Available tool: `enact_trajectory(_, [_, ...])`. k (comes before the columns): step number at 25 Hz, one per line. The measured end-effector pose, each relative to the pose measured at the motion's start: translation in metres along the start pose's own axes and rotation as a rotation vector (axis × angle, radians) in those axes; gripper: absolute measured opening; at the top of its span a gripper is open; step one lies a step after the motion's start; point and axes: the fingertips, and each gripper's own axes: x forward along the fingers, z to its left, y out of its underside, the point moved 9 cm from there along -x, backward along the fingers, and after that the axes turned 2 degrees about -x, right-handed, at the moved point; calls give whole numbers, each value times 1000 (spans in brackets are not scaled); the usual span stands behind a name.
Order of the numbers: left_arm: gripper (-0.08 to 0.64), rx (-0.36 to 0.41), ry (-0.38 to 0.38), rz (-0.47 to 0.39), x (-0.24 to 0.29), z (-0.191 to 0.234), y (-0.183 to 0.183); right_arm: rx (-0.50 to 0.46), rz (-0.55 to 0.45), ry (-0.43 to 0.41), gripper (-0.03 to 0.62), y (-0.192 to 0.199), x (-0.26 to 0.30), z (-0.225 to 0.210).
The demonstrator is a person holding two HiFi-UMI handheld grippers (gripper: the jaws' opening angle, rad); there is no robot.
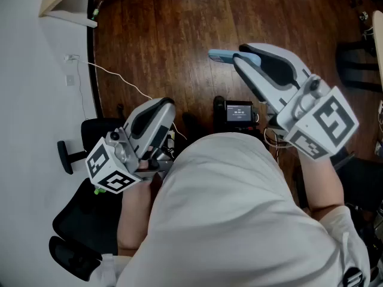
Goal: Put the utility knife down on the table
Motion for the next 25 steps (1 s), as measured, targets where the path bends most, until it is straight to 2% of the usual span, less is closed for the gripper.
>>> enact_trajectory(10, [5, 0, -34, -38, -2, -3, -1, -18, 23, -31, 74, -3, 4, -5])
enact_trajectory(16, [5, 11, -73, -58, 15, -7, 6, -22, 25, -62, 72, 3, -1, -29])
enact_trajectory(21, [5, 8, -88, -74, -3, -8, 0, -27, 40, -71, 74, -2, 10, -19])
enact_trajectory(25, [5, 21, -104, -89, 5, -3, -5, -32, 37, -93, 74, -3, 16, -30])
